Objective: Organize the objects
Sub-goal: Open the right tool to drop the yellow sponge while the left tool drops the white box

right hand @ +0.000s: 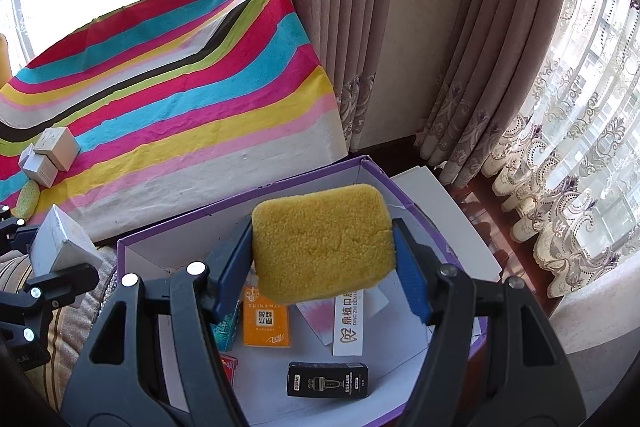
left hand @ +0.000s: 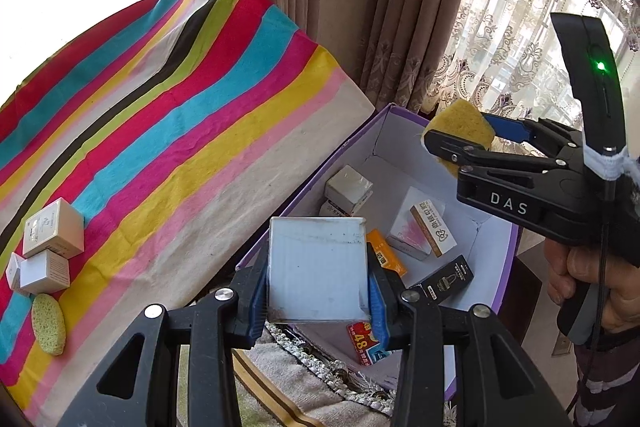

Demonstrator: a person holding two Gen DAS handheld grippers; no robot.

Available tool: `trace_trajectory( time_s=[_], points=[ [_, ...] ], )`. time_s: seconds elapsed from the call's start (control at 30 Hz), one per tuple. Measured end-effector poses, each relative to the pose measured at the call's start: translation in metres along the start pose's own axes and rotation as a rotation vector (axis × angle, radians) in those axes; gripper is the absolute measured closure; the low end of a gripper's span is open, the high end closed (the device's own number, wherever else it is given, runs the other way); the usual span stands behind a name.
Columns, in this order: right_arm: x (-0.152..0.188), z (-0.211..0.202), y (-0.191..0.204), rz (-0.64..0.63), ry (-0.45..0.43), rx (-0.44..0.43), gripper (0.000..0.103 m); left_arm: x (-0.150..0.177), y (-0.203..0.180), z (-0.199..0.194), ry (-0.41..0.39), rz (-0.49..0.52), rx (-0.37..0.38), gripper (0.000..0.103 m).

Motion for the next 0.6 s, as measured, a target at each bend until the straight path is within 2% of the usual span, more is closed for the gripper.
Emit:
trace_trajectory(
  time_s=[0.17,0.27,0.3,0.6],
  points=[
    [-0.0073,0.0034,0.0061,-0.002,-0.017,-0.021,0.032,-0.0040,-0.0035,0.0072,0.011,0.005,0.009,0.058],
    [-0.0091,0.0079,0.0088,-0.007,-0.008,-0.028,0.028,-0.0039,-0.0025,0.0077,0.007,0.000,0.009,0.045],
    [-0.0089,0.0086,0.0094,-0.007,-0.008,-0.031,0.027,-0.0040,-0.0021,0.0072,0.004,-0.002,0.011,0.043],
    [-0.0062,0.0092,0.0072,-0.002,0.003,-0.030,0.026,-0.0041,0.0007,0.0043,-0.005,-0.015,0.015,0.043]
  ],
)
Point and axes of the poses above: each gripper's, at about its wrist camera, not at the fingertips, and z roughly the way its jaws point, y to its left, x to its underside, the point moved 4 cm from there along z, roughly the way its jaws point, and after that the axes turned 12 degrees about x, right-handed, at the moved point
